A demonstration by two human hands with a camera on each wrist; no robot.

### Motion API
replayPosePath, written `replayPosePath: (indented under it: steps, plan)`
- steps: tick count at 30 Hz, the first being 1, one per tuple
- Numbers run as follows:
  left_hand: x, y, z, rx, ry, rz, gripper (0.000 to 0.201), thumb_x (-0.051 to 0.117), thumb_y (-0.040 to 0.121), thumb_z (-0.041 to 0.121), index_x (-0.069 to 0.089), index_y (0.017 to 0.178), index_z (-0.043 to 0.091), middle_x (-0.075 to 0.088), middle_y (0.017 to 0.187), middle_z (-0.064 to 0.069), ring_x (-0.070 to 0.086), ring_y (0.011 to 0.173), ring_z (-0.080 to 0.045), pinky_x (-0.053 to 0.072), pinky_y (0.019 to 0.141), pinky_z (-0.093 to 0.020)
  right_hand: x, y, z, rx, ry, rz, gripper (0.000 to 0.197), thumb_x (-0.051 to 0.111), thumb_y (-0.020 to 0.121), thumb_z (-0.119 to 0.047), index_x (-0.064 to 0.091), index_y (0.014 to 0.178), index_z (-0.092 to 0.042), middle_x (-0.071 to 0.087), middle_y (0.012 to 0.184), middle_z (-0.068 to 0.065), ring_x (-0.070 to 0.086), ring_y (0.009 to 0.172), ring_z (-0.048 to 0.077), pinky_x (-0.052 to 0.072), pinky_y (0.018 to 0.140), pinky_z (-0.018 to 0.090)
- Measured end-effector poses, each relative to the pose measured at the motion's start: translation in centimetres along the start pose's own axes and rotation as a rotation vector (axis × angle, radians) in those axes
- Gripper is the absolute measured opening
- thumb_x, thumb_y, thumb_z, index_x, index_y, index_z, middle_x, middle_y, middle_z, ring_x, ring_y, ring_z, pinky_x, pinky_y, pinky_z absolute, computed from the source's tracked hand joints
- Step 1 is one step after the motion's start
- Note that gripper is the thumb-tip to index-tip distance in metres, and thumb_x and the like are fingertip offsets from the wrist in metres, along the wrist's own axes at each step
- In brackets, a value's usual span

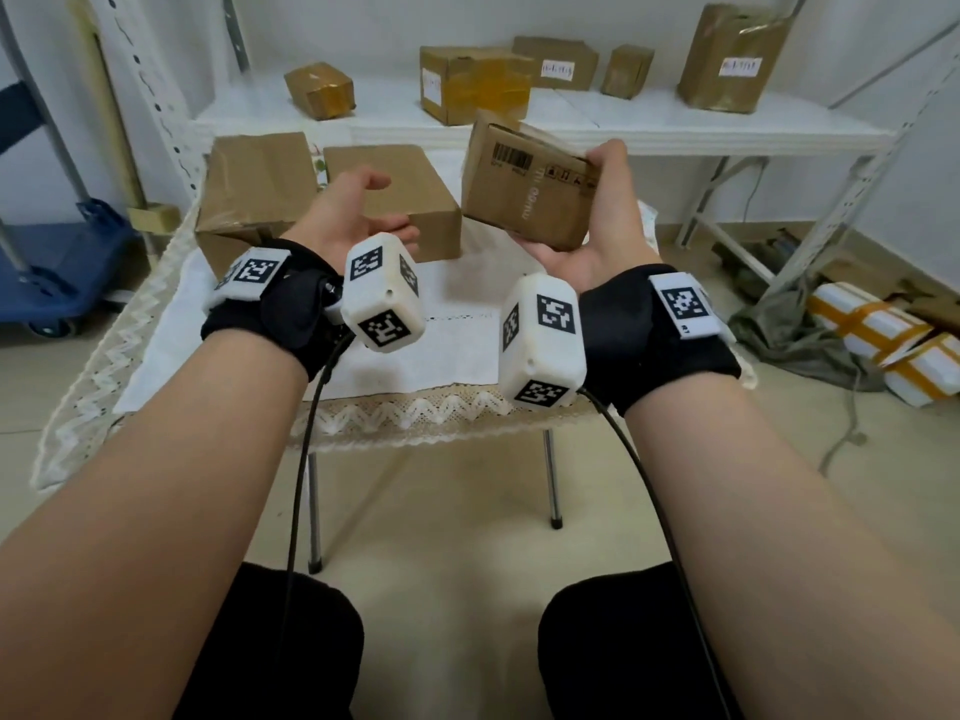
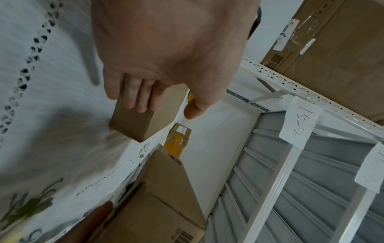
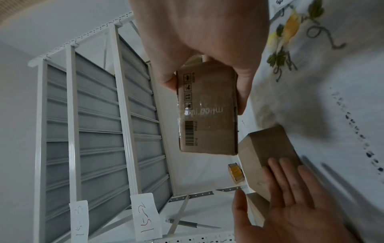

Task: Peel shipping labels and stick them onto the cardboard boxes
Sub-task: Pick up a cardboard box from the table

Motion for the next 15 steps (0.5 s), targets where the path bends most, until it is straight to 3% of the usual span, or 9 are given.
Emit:
replayPosePath:
  steps: [3, 6, 8, 11, 15]
  plan:
    - [-0.6, 0.3, 0.1, 0.019, -0.008, 0.026, 0.047, 0.057, 0.095, 0.042, 0.055, 0.121, 0.003, 0.061, 0.129, -0.015, 0.067, 0.104, -0.031, 0.051, 0.102, -0.049, 0.2, -0.8, 0.0, 0.013, -0.03, -0.035, 0.016, 0.058, 0.097, -0.03, 0.053, 0.092, -0.016, 0.068, 0.101, 0.013, 0.068, 0.101, 0.032, 0.056, 0.096, 0.054]
    - [-0.5, -0.9, 0.3, 0.063, -0.005, 0.011, 0.06, 0.062, 0.093, 0.045, 0.049, 0.136, 0.006, 0.059, 0.132, -0.014, 0.07, 0.105, -0.034, 0.06, 0.084, -0.049, 0.4, -1.9, 0.3, 0.046, -0.066, -0.067, 0.022, 0.054, 0.097, -0.026, 0.05, 0.078, -0.016, 0.065, 0.083, 0.008, 0.064, 0.086, 0.028, 0.052, 0.101, 0.055]
    - [0.3, -2.5, 0.5, 0.115, -0.005, -0.034, 0.064, 0.065, 0.092, 0.046, 0.045, 0.141, 0.009, 0.065, 0.126, -0.015, 0.075, 0.099, -0.034, 0.062, 0.077, -0.046, 0.6, -2.7, 0.8, 0.07, -0.083, -0.089, 0.024, 0.053, 0.096, -0.025, 0.05, 0.073, -0.017, 0.068, 0.071, 0.005, 0.065, 0.085, 0.027, 0.052, 0.101, 0.055]
    - [1.3, -5.4, 0.7, 0.201, 0.057, -0.082, 0.056, 0.067, 0.093, 0.049, 0.05, 0.135, 0.016, 0.075, 0.108, -0.011, 0.077, 0.092, -0.027, 0.063, 0.073, -0.037, 0.8, -3.6, 1.7, 0.086, -0.117, -0.107, 0.025, 0.054, 0.094, -0.025, 0.047, 0.071, -0.019, 0.066, 0.07, 0.004, 0.066, 0.086, 0.028, 0.053, 0.099, 0.056]
    - [1.6, -8.1, 0.0, 0.248, 0.211, -0.104, 0.033, 0.067, 0.092, 0.049, 0.065, 0.114, 0.025, 0.079, 0.102, -0.004, 0.076, 0.097, -0.021, 0.062, 0.077, -0.033, 0.0, -4.9, 2.5, 0.089, -0.194, -0.108, 0.017, 0.055, 0.091, -0.028, 0.051, 0.078, -0.018, 0.062, 0.081, 0.005, 0.062, 0.088, 0.028, 0.054, 0.096, 0.053]
Point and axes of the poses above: each hand's wrist, its own y-axis towards the middle knuckle, its own x-axis out of the palm, z = x × y, the point moved 9 cm from there along y, towards the middle knuckle
